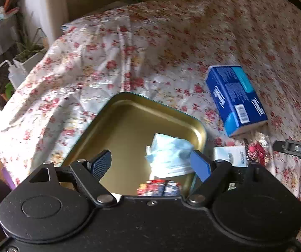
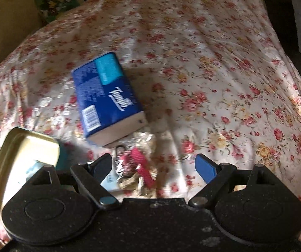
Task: Organize soft objects
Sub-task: 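Move the right tool to the red ornament in the clear bag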
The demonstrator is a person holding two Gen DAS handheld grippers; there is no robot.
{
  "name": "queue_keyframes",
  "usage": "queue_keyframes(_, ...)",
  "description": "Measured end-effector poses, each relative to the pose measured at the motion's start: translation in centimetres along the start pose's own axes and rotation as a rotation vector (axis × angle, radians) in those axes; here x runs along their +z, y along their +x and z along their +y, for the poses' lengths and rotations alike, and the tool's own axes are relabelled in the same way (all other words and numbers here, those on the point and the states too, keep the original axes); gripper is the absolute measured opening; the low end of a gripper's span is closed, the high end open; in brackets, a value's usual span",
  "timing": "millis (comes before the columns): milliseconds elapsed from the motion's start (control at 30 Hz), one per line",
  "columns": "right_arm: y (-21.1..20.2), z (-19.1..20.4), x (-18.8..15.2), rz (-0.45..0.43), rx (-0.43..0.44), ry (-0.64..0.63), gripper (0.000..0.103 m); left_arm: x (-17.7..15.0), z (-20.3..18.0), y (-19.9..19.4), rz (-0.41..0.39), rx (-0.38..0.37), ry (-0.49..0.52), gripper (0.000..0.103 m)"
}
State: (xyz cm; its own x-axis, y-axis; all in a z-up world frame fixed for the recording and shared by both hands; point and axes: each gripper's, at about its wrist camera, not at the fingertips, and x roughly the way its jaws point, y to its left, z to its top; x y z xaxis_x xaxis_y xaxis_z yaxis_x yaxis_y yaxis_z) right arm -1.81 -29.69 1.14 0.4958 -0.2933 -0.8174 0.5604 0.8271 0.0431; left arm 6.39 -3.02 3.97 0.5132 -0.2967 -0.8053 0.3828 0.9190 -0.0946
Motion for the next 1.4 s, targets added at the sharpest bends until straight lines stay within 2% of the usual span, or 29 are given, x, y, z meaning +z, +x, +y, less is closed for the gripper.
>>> queue_keyframes(200, 2.4, 0.1, 0.4, 0.056, -0.012, -0.016, 0.086, -0.1, -2.0, 1.1, 0.032, -0.043, 0.029, 0.078)
queue_keyframes(433, 4.4, 1.0, -0.1, 0.108, -0.002, -0.054, 0.086, -0.2, -3.5, 1.9, 0.057, -0.058, 0.051, 0.079)
queue_keyframes(967, 8.1, 1.9, -0.4, 0.191, -0.031, -0.104, 0.085, -0.3, -2.6, 2.5, 0.074, -0.046, 0.040, 0.079)
queue_keyframes(1033, 7.9, 1.7, -0.4, 0.188, -0.057, -0.100, 0.085, -0.3, -2.8, 2.5, 0.074, -0.052, 0.041, 0.079)
queue_keyframes(1233, 7.1, -0.5, 0.0, 0.131, -0.208, -0.073, 0.085, -0.4, -3.2, 2.6, 0.077, -0.060, 0.057, 0.079)
queue_keyframes(1333, 6.7, -2.6, 0.3, 0.134, -0.230, -0.007, 0.085, -0.4, -3.4, 2.7, 0.081, -0.061, 0.060, 0.079)
queue_keyframes(1400, 6.2, -4.3, 0.5, 0.135, -0.210, 0.071, 0.083, -0.4, -3.5, 2.8, 0.083, -0.063, 0.063, 0.079)
